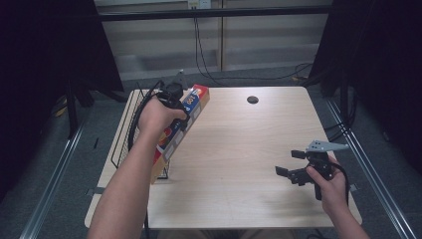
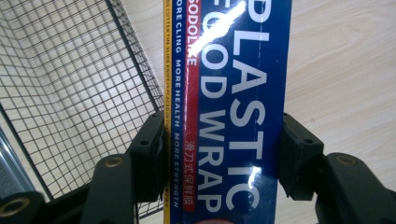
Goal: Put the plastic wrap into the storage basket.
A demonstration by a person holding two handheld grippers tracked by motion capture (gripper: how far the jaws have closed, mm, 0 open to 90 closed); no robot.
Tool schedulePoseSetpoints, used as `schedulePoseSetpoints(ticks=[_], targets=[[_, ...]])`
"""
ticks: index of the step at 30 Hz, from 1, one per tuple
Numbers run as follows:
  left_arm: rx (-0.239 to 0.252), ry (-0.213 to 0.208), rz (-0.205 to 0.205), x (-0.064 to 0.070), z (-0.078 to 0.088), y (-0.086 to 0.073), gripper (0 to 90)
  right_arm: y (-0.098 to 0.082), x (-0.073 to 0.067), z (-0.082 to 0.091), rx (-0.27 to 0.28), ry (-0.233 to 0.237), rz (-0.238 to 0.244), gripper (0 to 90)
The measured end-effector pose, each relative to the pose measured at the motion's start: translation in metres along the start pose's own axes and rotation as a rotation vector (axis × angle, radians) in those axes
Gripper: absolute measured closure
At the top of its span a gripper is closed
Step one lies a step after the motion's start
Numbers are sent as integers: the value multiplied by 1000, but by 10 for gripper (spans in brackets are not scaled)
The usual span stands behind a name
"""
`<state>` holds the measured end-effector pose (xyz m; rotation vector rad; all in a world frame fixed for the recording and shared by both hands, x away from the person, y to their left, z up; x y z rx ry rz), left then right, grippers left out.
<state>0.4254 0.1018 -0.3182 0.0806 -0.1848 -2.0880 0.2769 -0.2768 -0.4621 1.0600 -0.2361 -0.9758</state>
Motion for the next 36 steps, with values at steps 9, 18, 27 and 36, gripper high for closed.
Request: schedulePoseSetpoints(ticks=[9, 18, 27, 36], targets=[[-2, 8, 27, -8, 0, -3, 441, 0, 0, 0, -3, -1, 0, 7], [1, 10, 61, -14, 0, -6, 441, 0, 0, -1, -10, -1, 10, 7], [15, 15, 110, -26, 0, -11, 441, 1, 0, 0, -4, -6, 5, 7], [14, 22, 144, -40, 0, -18, 441, 1, 0, 0, -6, -6, 11, 7]])
Point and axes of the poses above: each handheld gripper's, and its own axes: z roughly backward along the jaws, y roughly out of its top, x roughly to its right, the point moved 2 cm from there along -z, roughly forward along the jaws, and after that the axes turned 2 degrees about -z, right-handed, at the moved point
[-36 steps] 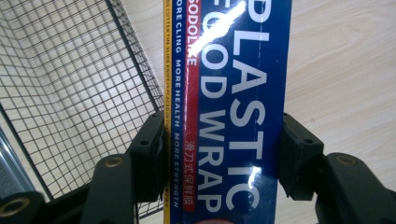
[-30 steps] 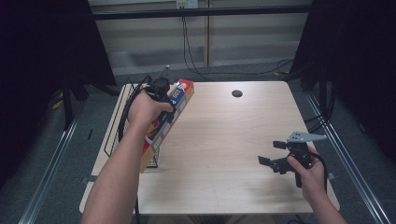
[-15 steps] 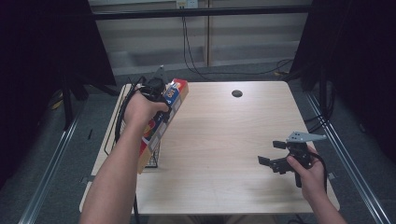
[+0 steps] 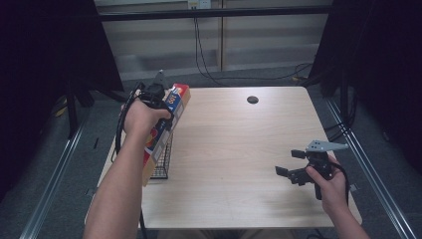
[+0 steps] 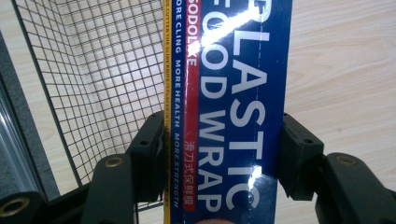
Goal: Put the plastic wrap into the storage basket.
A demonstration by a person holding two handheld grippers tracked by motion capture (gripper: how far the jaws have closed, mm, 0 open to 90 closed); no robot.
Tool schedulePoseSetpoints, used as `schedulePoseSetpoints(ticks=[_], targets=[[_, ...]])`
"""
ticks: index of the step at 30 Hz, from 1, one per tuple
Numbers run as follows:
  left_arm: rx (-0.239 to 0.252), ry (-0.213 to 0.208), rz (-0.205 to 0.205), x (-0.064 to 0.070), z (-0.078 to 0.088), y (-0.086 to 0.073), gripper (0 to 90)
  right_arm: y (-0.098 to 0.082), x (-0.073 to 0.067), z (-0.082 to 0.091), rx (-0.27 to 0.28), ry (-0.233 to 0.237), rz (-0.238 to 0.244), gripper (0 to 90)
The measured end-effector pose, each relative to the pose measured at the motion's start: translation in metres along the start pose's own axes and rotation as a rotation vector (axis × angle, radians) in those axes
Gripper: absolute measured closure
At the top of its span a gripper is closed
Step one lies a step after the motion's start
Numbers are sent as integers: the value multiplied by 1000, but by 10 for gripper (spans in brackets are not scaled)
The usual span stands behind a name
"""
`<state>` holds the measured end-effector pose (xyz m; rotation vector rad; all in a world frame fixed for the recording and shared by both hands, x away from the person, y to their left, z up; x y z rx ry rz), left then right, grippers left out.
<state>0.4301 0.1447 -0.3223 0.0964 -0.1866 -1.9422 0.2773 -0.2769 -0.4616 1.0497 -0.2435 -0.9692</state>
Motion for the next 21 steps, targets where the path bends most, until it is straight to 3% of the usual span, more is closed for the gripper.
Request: schedulePoseSetpoints(ticks=[21], targets=[[23, 22, 102, -19, -1, -8, 439, 0, -1, -1, 1, 3, -1, 7]])
Point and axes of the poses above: each handheld gripper's, and its own axes: z roughly backward along the jaws, y roughly out of its top, x roughly to its right, the point moved 2 cm from there along -z, roughly forward along the jaws, and after that the axes turned 2 degrees about -z, right-handed, at the moved point
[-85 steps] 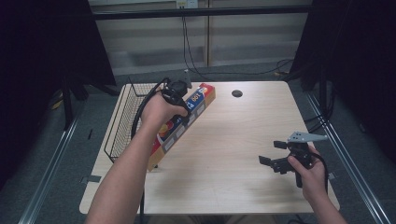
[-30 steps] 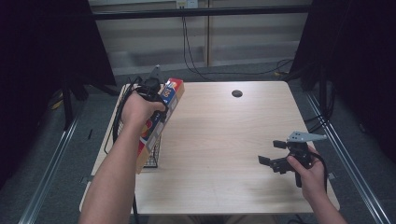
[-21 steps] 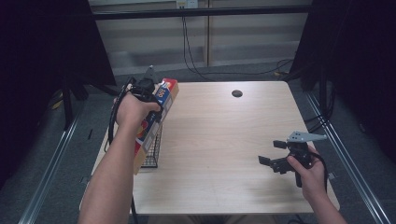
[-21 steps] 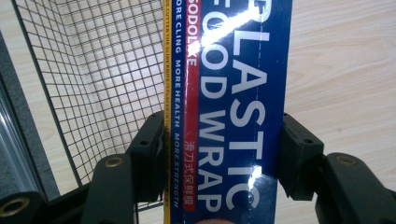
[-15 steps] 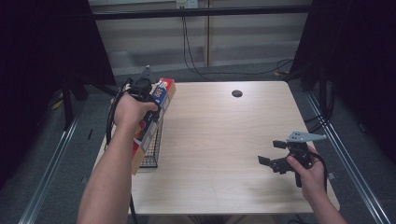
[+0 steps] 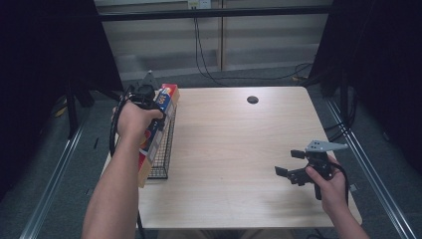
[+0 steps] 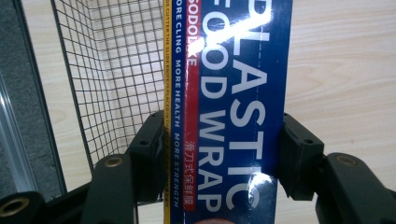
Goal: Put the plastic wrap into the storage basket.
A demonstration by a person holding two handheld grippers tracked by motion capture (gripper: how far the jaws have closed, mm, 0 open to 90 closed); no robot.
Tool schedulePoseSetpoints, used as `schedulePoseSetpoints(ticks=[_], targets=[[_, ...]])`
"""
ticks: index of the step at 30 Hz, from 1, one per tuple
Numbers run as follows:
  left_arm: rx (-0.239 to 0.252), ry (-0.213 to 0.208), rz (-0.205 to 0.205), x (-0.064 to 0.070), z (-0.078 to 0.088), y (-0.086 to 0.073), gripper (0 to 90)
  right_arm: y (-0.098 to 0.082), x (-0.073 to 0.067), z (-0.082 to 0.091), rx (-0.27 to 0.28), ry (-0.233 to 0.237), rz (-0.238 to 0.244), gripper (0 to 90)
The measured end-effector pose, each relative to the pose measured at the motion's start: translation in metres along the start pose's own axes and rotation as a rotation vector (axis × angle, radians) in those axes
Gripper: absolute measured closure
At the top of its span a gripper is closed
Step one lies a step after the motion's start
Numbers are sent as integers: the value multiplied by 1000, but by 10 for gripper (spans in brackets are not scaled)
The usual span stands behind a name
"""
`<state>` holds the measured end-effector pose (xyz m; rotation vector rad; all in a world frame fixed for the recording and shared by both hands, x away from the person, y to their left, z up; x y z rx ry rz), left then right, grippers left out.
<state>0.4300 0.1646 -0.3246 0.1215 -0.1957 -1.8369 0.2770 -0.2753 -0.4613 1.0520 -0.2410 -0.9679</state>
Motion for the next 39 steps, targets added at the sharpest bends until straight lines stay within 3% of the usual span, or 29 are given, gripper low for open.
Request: schedulePoseSetpoints(ticks=[10, 24, 39], targets=[[-2, -17, 59, -2, -6, -2, 439, 0, 0, 0, 2, 0, 1, 7], [-12, 7, 131, -10, -14, -4, 443, 0, 0, 0, 1, 1, 6, 7], [-42, 12, 156, -16, -31, -3, 443, 0, 0, 0, 2, 2, 3, 7]])
Point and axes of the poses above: each handheld gripper's, and its own axes: z roughly backward along the jaws, y roughly out of its top, x roughly to its right, the point moved 2 cm from there along -z, roughly forward along the jaws, and after that the axes turned 2 degrees about -z, right-handed, at the moved point
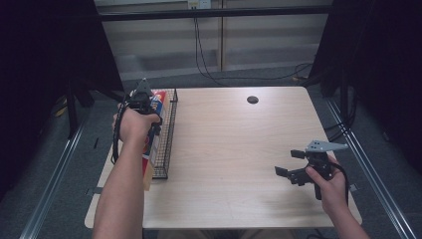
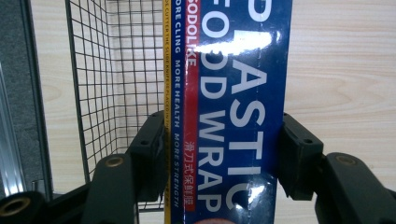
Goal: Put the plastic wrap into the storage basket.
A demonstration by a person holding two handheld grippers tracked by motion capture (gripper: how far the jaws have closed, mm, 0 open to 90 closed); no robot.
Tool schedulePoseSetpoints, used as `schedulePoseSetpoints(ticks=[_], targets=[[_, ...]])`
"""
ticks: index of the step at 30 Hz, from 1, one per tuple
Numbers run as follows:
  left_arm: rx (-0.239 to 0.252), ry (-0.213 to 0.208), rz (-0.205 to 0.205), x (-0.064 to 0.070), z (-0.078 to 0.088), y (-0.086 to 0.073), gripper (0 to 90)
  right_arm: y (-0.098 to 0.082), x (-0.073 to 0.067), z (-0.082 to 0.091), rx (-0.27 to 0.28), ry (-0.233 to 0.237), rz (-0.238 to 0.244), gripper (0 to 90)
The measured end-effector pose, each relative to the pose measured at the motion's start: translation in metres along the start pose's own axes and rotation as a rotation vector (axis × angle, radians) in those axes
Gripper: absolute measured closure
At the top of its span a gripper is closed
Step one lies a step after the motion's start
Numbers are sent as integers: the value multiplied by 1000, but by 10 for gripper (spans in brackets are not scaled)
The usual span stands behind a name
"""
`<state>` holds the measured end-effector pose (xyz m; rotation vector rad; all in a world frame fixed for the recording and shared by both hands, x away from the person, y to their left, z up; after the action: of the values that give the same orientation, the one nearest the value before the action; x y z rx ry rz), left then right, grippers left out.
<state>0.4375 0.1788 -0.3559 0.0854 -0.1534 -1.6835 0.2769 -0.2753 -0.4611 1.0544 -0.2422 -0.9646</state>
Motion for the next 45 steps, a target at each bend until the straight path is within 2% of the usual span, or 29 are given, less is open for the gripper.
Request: schedulePoseSetpoints(ticks=[5, 21, 23, 28, 33, 34, 36, 45], targets=[[-13, -5, 4, -1, -5, 1, 442, 0, 0, -1, -5, 2, 0, 7], [-27, 1, 62, -5, -17, 2, 441, 0, 0, 0, -3, 3, 1, 7], [-38, -1, 53, -6, -17, 2, 440, -1, -1, -1, -7, 6, 4, 7], [-38, -6, 72, -8, -19, 3, 440, -1, -1, -1, -5, 4, 4, 7], [-42, 2, 70, -9, -22, 4, 440, -1, -1, -1, -5, 3, 4, 7], [-40, -1, 83, -9, -22, 4, 440, -1, -1, -1, -5, 5, 5, 7], [-39, 8, 76, -10, -24, 5, 440, -1, -1, -1, -5, 3, 5, 7], [-42, -8, 78, -9, -27, 8, 438, -1, -1, -1, -8, 4, 7, 7]])
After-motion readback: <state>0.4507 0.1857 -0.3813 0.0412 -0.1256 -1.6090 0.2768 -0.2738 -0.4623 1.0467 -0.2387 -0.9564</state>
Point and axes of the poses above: each handheld gripper's, and its own axes: z roughly backward along the jaws, y roughly out of its top, x roughly to its right, the point moved 2 cm from there along -z, roughly forward along the jaws, and after that the axes turned 2 degrees about -z, right-handed, at the moved point
